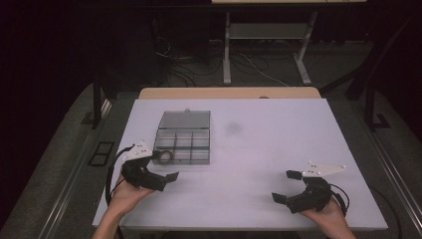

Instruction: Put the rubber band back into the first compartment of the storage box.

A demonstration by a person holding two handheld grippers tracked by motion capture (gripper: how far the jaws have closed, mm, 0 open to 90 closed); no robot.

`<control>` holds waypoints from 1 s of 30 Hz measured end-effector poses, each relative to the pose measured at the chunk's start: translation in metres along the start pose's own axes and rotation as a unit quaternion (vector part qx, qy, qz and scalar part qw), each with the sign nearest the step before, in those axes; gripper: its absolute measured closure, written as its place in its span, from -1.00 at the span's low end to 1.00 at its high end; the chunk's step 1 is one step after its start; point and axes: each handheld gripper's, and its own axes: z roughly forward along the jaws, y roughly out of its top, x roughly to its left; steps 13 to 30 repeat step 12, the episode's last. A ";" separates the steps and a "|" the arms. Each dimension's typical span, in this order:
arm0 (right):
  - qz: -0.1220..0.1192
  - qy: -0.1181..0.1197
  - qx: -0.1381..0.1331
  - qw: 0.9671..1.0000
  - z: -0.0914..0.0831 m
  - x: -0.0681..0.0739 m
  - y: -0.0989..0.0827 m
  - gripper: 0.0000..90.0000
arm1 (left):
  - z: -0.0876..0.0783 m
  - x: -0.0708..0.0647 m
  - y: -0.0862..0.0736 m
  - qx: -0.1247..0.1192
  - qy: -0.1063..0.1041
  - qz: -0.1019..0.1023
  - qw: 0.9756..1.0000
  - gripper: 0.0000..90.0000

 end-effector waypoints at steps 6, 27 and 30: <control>0.001 -0.001 0.000 1.000 0.000 0.000 0.000 -0.99 | 0.008 -0.008 -0.011 0.002 -0.015 0.001 1.000 -1.00; 0.002 -0.001 -0.001 1.000 -0.001 -0.001 0.000 -0.99 | 0.020 -0.016 -0.025 0.003 -0.030 -0.008 1.000 -1.00; 0.002 -0.001 -0.001 1.000 -0.001 -0.001 0.000 -0.99 | 0.020 -0.016 -0.025 0.003 -0.030 -0.008 1.000 -1.00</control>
